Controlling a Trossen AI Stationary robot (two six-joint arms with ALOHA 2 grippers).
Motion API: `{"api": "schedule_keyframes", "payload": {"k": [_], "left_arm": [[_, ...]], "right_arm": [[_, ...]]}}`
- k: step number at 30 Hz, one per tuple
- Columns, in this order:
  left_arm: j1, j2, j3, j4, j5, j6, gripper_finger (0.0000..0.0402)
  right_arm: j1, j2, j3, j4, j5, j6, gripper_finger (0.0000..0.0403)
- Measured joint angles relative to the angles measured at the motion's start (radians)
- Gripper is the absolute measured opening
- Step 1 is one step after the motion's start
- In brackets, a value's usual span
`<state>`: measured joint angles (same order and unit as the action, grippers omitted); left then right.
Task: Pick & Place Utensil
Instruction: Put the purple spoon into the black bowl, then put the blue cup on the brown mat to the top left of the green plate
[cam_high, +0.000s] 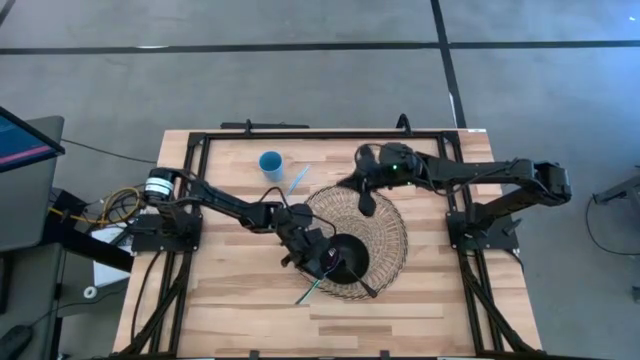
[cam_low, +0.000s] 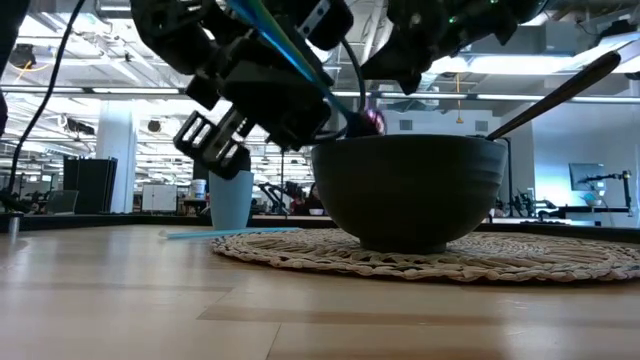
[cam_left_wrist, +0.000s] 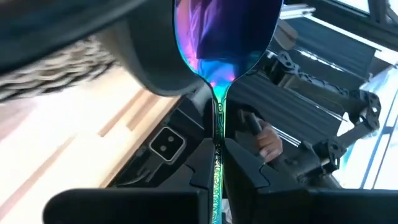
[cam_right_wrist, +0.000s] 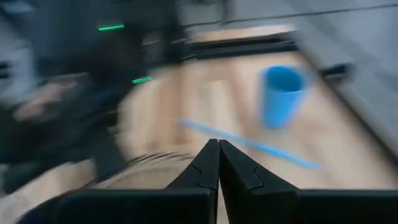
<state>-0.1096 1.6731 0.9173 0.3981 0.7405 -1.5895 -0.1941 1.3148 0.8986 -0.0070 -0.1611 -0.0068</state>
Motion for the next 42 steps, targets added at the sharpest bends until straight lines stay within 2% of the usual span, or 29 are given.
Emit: {"api": "schedule_keyframes", "payload": {"k": [2,4,14,23,42], "left_arm": [[0.012,0.011,0.0,0.001,0.016,-0.011,0.0021],[0.029,0.016,0.0,0.001,0.021,-0.018,0.0021],[0.083,0.04,0.0,0.001,0.012,-0.024,0.0041],[0.078,0.044,0.0,0.005,0.014,-0.02,0.0044],[0.084,0.043,0.0,0.03,0.027,0.023,0.0045]], "right_arm": [[0.021,0.0,0.0,-0.027,-0.085,-0.001,0.0001],[0.048,0.0,0.0,-0.063,-0.124,-0.001,0.0001],[0.178,0.0,0.0,-0.156,-0.127,0.0,0.0001],[0.278,0.071,0.0,-0.11,-0.123,-0.001,0.0001],[0.227,0.218,0.037,-0.221,-0.126,0.09,0.0001]]}}
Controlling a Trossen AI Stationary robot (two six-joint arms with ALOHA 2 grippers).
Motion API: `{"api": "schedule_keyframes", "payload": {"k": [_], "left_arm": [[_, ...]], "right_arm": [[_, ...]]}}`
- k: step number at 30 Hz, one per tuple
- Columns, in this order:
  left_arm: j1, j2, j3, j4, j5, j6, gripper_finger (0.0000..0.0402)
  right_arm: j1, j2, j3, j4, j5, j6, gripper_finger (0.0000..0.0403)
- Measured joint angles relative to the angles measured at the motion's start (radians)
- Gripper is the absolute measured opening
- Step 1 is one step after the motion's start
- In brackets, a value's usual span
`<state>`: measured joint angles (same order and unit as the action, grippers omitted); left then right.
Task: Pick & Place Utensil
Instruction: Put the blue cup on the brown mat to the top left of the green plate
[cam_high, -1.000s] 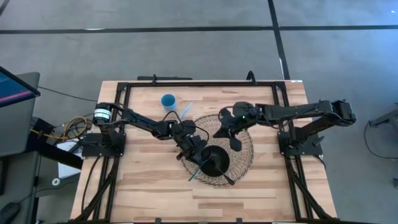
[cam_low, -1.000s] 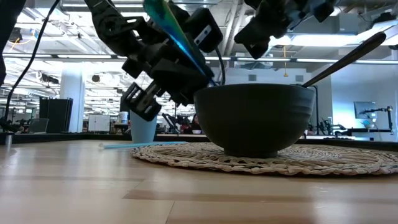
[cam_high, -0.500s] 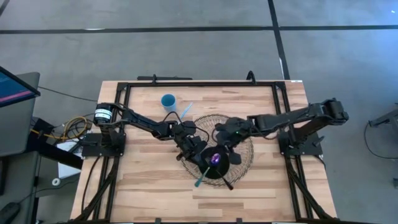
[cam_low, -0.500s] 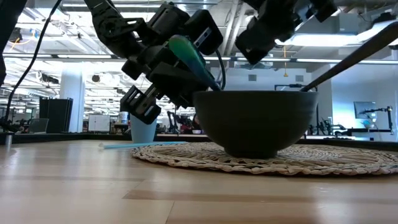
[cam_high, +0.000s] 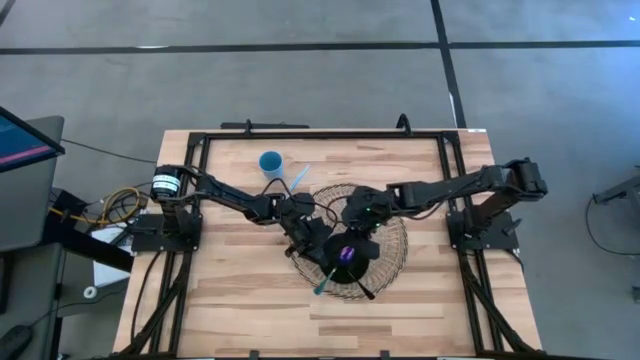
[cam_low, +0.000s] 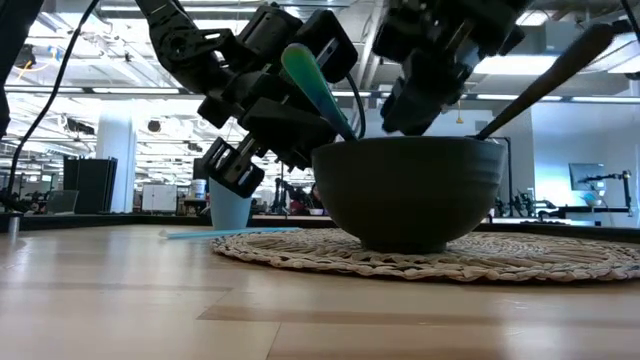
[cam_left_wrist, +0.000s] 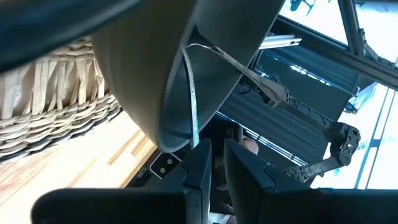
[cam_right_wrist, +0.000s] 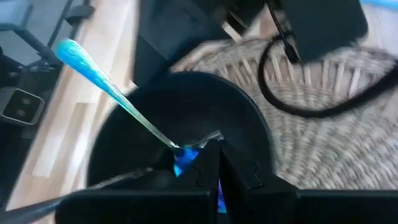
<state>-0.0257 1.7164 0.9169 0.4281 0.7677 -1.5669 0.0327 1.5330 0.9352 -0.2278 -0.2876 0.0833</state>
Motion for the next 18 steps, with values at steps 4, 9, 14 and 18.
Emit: {"api": "schedule_keyframes", "payload": {"k": [4,9,14,18], "left_arm": [[0.0,0.0,0.0,0.007,0.0,0.037,0.0045],[0.019,-0.023,0.0,0.02,0.0,0.15,0.0045],[0.059,-0.108,0.0,0.029,0.006,0.334,0.0045],[0.101,-0.222,0.0,0.017,0.008,0.51,0.0045]], "right_arm": [[-0.02,0.034,0.0,-0.016,-0.001,-0.001,0.0001],[-0.043,0.038,0.0,-0.051,-0.001,0.001,0.0001],[-0.049,0.038,0.0,-0.056,-0.003,0.02,0.0001],[-0.049,0.038,0.0,-0.056,-0.003,0.02,0.0001]]}}
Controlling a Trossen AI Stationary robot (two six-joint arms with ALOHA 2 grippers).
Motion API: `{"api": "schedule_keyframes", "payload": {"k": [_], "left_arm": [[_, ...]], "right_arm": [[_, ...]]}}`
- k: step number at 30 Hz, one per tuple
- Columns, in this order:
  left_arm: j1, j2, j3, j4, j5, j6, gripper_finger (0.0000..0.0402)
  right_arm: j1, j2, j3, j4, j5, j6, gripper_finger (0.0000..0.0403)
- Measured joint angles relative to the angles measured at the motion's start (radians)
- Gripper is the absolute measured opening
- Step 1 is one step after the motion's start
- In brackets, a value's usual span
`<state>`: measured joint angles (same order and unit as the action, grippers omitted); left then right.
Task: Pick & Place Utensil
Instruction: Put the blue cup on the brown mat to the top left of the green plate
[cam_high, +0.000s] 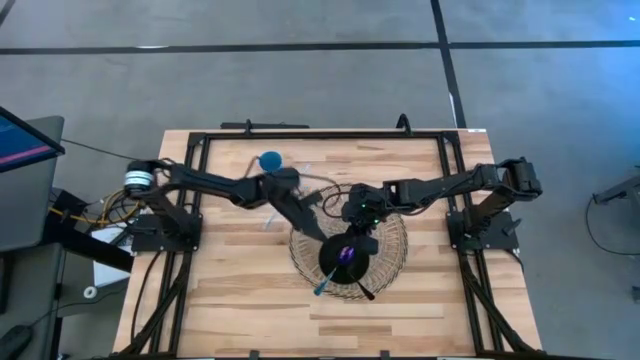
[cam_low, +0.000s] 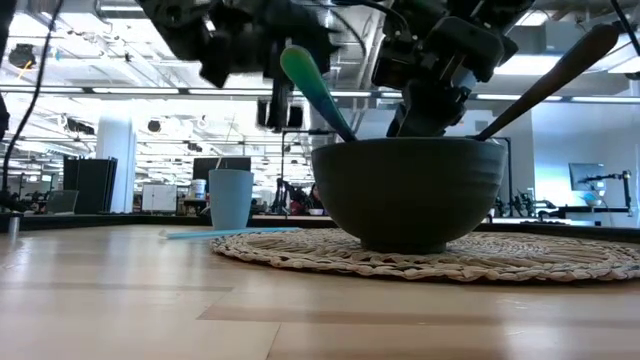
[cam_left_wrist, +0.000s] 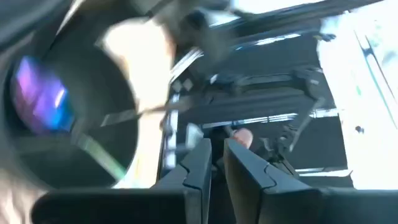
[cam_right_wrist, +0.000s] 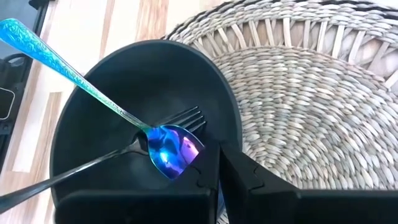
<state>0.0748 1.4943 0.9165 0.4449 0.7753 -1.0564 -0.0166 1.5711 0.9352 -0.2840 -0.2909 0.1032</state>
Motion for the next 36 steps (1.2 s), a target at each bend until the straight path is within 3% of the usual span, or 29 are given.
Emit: {"api": "schedule_keyframes", "payload": {"k": [5,8,14,17,20,29,36], "left_arm": [[0.055,-0.162,0.001,-0.068,0.003,0.241,0.0045],[0.099,-0.253,0.001,-0.217,-0.036,0.404,0.0044],[0.199,-0.386,0.0,-0.584,-0.346,0.72,0.0035],[0.246,-0.422,0.0,-0.68,-0.515,0.828,0.0035],[0.297,-0.433,0.0,-0.719,-0.581,0.896,0.0042],[0.444,-0.358,0.0,-0.778,-0.585,0.941,0.0102],[0.491,-0.261,0.0,-0.812,-0.606,0.956,0.0144]], "right_arm": [[0.0,0.0,0.007,-0.001,0.0,-0.001,0.0001],[0.0,0.0,0.02,0.0,0.001,-0.005,0.0001],[0.0,0.0,0.042,0.002,0.003,-0.007,0.0001],[0.0,0.0,0.043,0.002,0.003,-0.008,0.0001],[0.0,0.0,0.043,0.002,0.003,-0.007,0.0001],[0.001,0.0,0.043,0.003,0.003,-0.008,0.0001],[0.001,0.0,0.043,0.001,0.003,-0.009,0.0001]]}}
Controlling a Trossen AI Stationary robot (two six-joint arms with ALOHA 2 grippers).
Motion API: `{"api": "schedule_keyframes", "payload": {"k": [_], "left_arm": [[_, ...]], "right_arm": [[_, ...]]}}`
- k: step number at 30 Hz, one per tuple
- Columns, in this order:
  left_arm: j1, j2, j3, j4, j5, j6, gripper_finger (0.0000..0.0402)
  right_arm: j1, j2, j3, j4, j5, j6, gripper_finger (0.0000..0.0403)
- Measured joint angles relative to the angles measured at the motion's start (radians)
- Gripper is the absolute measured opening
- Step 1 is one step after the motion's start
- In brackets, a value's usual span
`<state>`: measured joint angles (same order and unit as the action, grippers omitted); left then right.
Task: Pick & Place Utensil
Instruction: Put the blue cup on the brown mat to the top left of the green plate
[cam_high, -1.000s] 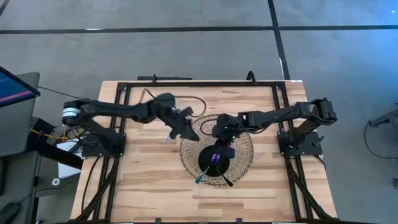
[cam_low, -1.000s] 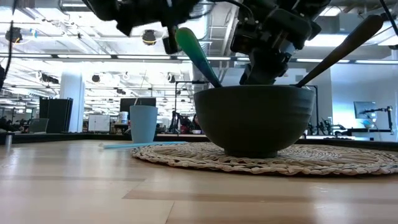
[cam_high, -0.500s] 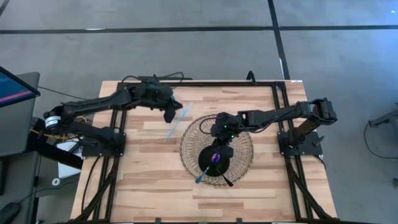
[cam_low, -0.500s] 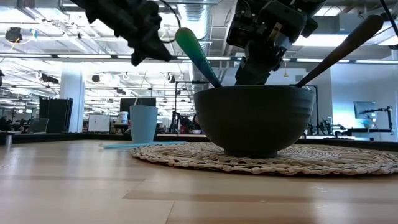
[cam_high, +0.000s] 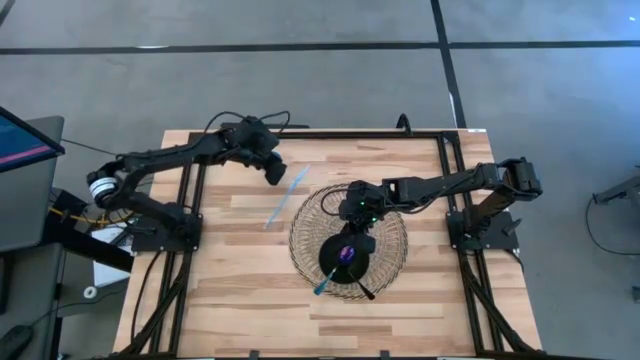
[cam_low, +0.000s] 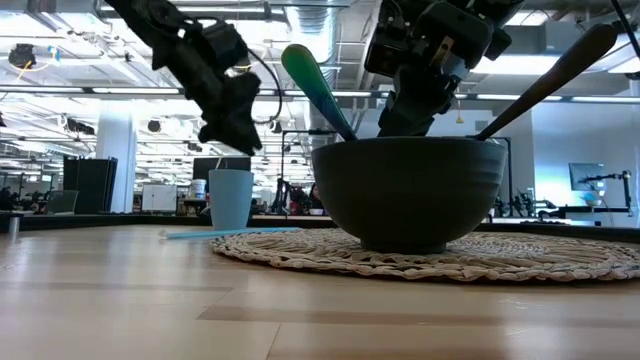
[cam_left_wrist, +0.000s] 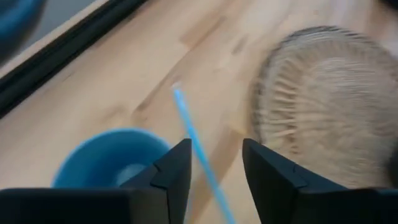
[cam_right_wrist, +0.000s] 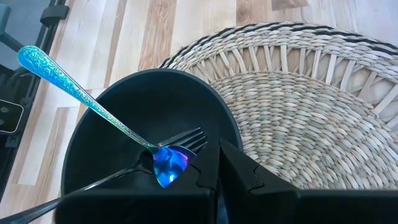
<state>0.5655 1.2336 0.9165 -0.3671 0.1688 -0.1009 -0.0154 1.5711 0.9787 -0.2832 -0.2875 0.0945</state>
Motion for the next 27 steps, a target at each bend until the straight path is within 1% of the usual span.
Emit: {"api": "schedule_keyframes", "payload": {"k": [3,5,19,27], "left_arm": [[0.0,0.031,0.0,-0.001,-0.087,0.0,0.0147],[0.0,0.047,0.0,-0.001,-0.121,0.004,0.0145],[-0.01,0.066,-0.002,-0.006,-0.128,0.017,0.011],[-0.009,0.066,-0.076,-0.001,-0.128,0.007,0.0087]], "right_arm": [[0.0,0.0,0.0,0.0,0.0,-0.023,0.0001],[0.0,0.0,0.0,0.0,0.0,-0.023,0.0001],[0.0,0.0,0.0,0.0,0.0,-0.023,0.0001],[0.0,0.0,0.0,0.0,0.0,-0.024,0.0001]]}}
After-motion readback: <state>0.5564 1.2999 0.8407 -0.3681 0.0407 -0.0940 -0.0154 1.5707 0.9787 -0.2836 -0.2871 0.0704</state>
